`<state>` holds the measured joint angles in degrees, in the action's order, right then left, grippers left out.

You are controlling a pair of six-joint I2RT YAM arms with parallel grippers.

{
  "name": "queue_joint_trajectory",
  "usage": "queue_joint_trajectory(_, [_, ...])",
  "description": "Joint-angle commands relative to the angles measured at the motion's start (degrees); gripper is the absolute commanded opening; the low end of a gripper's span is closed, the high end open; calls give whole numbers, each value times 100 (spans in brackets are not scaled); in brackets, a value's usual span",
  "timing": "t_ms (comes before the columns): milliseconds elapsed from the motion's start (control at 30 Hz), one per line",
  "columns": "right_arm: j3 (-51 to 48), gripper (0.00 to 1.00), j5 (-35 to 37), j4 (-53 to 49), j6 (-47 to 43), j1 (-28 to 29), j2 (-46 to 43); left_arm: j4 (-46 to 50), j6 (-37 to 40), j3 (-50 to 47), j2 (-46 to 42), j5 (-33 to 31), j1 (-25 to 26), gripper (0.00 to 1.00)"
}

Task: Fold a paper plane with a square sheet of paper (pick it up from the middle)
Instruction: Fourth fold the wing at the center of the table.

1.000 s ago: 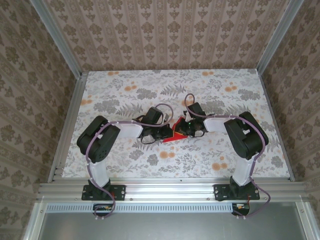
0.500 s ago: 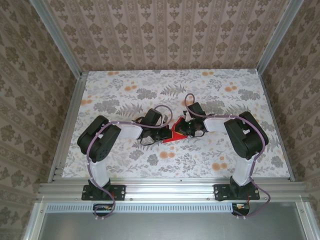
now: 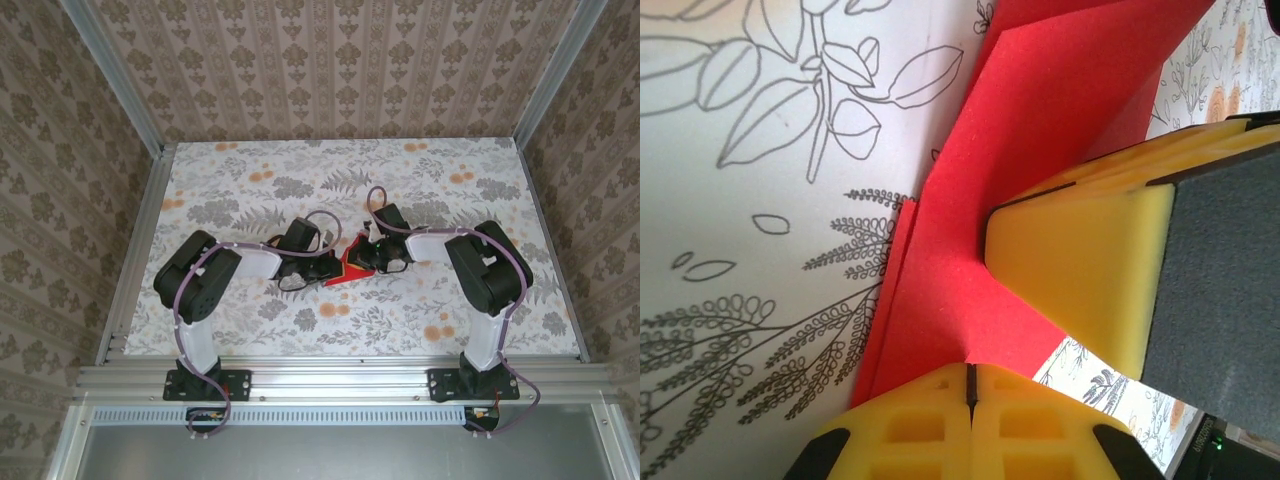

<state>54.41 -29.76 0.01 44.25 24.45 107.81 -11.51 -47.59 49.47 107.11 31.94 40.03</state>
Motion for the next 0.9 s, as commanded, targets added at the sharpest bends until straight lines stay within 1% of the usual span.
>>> queue_joint_trajectory(0, [169, 10, 252, -483, -268, -160, 188, 557, -12, -363, 246, -119, -107, 0])
queue_joint_trajectory(100, [313, 10, 234, -681, -443, -286, 223, 349, -84, -527, 299, 53, -192, 0])
queue_joint_trajectory(300, [548, 10, 206, -956, -766, -559, 344, 395, -15, -685, 310, 142, -233, 0])
queue_joint_trajectory(667, [684, 11, -120, -666, -883, -1394, 572, 517, 118, -699, 302, 170, -259, 0])
queue_joint_trajectory(867, [820, 11, -98, -661, -953, -1741, 370, 587, 166, -633, 301, 186, -261, 0])
